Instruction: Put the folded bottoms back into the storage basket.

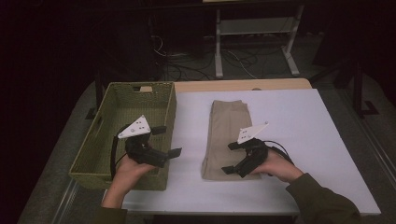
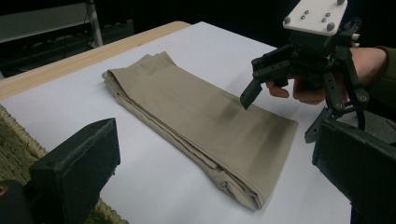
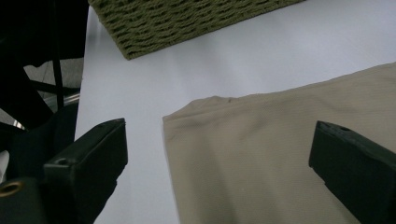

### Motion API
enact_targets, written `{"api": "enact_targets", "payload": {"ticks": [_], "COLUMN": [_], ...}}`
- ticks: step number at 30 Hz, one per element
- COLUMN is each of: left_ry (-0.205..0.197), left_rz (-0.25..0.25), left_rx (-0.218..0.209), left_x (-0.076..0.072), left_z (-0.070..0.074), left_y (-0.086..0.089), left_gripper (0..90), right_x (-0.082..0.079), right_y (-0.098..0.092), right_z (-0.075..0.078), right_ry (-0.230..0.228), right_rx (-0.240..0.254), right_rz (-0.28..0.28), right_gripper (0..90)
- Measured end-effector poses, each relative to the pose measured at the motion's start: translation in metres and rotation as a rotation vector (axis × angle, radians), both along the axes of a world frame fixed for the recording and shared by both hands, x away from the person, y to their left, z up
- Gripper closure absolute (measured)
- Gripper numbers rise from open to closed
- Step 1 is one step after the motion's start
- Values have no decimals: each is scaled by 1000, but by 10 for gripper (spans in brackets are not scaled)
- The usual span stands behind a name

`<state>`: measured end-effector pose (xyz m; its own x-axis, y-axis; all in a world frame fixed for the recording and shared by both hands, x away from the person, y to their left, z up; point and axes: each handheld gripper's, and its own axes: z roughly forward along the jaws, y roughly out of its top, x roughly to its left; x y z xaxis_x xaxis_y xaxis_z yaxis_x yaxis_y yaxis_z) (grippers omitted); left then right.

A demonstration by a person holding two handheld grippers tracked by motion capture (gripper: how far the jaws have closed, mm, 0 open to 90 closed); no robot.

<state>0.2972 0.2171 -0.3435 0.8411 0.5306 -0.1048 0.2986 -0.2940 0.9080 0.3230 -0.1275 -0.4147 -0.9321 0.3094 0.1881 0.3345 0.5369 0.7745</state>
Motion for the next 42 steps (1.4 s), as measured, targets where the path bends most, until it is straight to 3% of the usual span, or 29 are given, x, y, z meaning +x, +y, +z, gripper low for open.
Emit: {"api": "enact_targets", "payload": {"ticks": [20, 29, 42], "left_ry": [1, 2, 3], "left_rz": [1, 3, 4], "left_rx": [0, -4, -5], "left_x": [1, 1, 1], "left_z": [0, 0, 0], "left_y": [0, 0, 0], "left_gripper": [11, 11, 11], "right_x": [-4, -8, -12], "right_y": [-5, -5, -5], "right_z": [-11, -21, -28], "right_ry": [21, 30, 20], "right_rx": [-72, -134, -176], "right_rz": [37, 53, 68], "right_gripper": [404, 454, 502]}}
